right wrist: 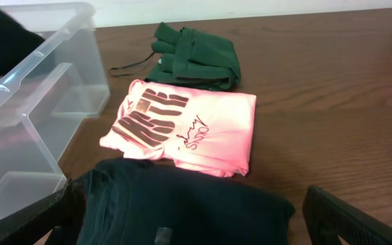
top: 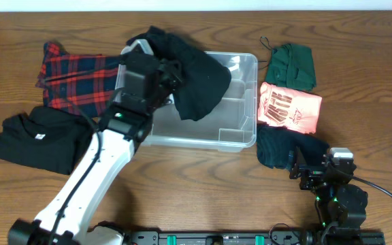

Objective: Pack container
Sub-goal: 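Lift the black garment and carry it into the clear bin, then release the black garment in the bin and withdraw left gripper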

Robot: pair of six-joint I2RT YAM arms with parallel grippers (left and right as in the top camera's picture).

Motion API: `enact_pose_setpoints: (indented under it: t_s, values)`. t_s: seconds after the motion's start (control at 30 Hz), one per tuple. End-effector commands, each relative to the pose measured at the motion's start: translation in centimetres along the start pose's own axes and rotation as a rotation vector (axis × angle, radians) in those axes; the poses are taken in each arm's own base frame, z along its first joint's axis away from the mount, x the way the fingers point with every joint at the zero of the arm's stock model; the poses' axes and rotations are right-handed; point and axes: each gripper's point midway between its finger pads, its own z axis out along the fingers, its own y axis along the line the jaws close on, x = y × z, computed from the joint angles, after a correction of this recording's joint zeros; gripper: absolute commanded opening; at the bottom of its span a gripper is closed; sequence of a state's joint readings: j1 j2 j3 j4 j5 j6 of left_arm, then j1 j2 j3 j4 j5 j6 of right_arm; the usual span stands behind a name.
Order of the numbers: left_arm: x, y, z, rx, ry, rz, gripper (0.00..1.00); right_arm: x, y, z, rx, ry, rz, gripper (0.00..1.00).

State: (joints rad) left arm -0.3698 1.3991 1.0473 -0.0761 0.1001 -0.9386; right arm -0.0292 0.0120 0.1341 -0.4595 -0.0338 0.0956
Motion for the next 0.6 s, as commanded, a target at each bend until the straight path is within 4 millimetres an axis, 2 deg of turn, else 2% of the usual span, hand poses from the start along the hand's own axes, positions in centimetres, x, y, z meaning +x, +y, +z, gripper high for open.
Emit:
enact_pose_setpoints:
  t_s: [0.0,0.1,0.2,0.33,0.5,0.57]
  values:
    - [1.6,0.3,1.5,-0.025,0.032,-0.016,0.06,0.1,0.1,0.0,-0.006,0.000,0.009,0.99]
    - [2.6,1.3,2.1,-0.065,0.064,-0.013,0.06,0.1,0.1,0.0,-0.006,0.000,0.010,0.99]
    - [3.4,2.6,1.7,-0.120,0.095,-0.013,0.06,0.1,0.1,0.0,-0.006,0.000,0.010,0.99]
    - [3.5,5.0,0.9,-0.236,0.083,-0.006,0.06,0.1,0.1,0.0,-0.006,0.000,0.010,0.99]
    - [3.9,6.5,0.4,-0.301,0.093,-0.001,0.06,0.1,0.1,0.0,-0.006,0.000,0.010,0.99]
    - [3.8,6.5,0.4,-0.304,0.088,0.000,0.22,0.1,0.1,0.0,-0.006,0.000,0.010,0.99]
